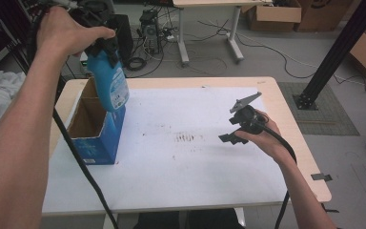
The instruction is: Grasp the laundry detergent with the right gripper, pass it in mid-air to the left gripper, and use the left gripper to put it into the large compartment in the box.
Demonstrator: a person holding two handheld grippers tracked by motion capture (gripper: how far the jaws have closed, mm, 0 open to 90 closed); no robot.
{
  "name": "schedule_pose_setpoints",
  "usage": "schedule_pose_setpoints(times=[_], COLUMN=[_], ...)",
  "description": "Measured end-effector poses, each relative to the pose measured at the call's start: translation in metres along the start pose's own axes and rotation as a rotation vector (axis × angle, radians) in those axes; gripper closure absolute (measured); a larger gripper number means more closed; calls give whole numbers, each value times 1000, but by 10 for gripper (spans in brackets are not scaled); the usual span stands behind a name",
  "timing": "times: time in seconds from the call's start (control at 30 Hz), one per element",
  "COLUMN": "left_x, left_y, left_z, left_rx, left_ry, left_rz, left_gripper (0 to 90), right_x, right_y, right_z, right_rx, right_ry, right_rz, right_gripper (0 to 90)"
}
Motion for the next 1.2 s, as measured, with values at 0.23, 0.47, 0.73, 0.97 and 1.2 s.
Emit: schedule_pose_setpoints(times=[0.23,0.47,0.73,0.97,1.2], left_x=[13,24,31,33,42], left_y=[26,44,52,53,57], left_z=[-1,4,14,27,47], left_rx=[-39,-37,-62,-62,-50], left_ry=[6,4,13,15,23], left_rz=[-135,-214,-238,-242,-257], left_gripper=[384,384,384,384,384], right_x=[-2,0,2,2,4], right_y=[1,3,2,3,5], right_z=[0,0,2,5,6], right_rx=[9,7,4,5,3], right_ry=[16,14,20,26,29], right_rz=[-11,-16,-18,-18,-20], right_gripper=[169,169,169,169,169])
Point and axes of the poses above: each handheld gripper's, and its own axes: z roughly forward along the jaws, x roughly out of its underside, y roughly to its left, the point moved 5 cm from there along z, roughly forward along the jaws, and after that the axes turned 2 degrees about x, right-handed, at the moved point
